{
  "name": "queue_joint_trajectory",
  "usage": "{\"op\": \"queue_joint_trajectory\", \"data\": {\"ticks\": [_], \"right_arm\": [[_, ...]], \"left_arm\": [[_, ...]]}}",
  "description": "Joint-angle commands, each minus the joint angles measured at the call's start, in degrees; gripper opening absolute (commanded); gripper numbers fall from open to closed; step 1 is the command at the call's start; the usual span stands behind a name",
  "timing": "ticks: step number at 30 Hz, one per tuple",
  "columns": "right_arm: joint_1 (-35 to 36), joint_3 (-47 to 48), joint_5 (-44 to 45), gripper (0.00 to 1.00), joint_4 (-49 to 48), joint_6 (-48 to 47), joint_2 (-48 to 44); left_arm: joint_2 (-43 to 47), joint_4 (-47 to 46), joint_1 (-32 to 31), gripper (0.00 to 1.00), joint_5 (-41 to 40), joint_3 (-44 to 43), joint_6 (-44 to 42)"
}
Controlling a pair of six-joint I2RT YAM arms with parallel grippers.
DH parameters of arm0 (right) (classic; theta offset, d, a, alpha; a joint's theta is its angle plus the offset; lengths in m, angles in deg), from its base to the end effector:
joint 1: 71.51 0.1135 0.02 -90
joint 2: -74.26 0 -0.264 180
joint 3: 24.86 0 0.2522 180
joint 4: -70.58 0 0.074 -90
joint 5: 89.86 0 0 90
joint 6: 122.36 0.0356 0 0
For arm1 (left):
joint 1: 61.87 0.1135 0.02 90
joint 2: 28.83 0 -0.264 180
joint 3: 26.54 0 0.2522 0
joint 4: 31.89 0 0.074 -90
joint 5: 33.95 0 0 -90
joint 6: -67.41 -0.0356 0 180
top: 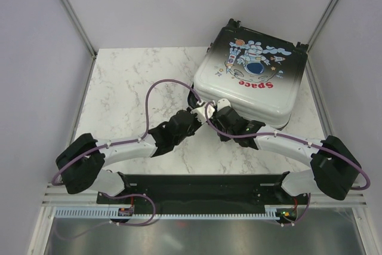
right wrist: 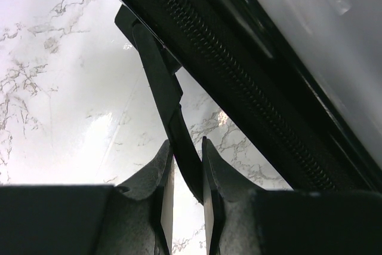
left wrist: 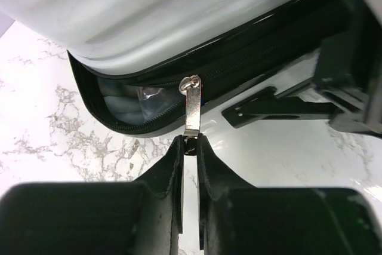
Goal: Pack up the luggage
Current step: Zip the luggage at the center of the board.
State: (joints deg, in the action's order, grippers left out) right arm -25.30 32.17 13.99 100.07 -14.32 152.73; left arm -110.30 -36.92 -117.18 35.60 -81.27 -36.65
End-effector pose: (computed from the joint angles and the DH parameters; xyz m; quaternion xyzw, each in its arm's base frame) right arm 0.1933 0.1893 0.1957 -0.1886 0.9172 0.0803 0.3415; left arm 0.1843 -0.2444 0.2214 0.3816 0.7264 -0.0571 0.5687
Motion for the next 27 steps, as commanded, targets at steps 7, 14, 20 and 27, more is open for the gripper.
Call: {"op": "queue_joint_trajectory", "data": {"ticks": [7, 14, 20, 27], "right_arm": [[-5.0, -5.3, 3.5, 0.00, 19.3, 16.4, 3.7], [-5.1, -5.4, 3.4, 0.00, 19.3, 16.4, 3.3], [-5.1, -5.5, 3.1, 0.00, 19.1, 16.2, 3.0], [-5.1, -5.6, 3.2, 0.00, 19.1, 16.2, 2.6]], "left_arm": [[8.2, 2.6, -0.4, 0.02, 8.2, -1.1, 5.0], [8.1, 7.3, 1.2, 0.02, 10.9, -4.2, 11.8], [7.9, 6.8, 7.7, 0.02, 19.6, -5.0, 25.1], [7.4, 6.7, 12.2, 0.02, 22.0, -3.4, 33.1]]}}
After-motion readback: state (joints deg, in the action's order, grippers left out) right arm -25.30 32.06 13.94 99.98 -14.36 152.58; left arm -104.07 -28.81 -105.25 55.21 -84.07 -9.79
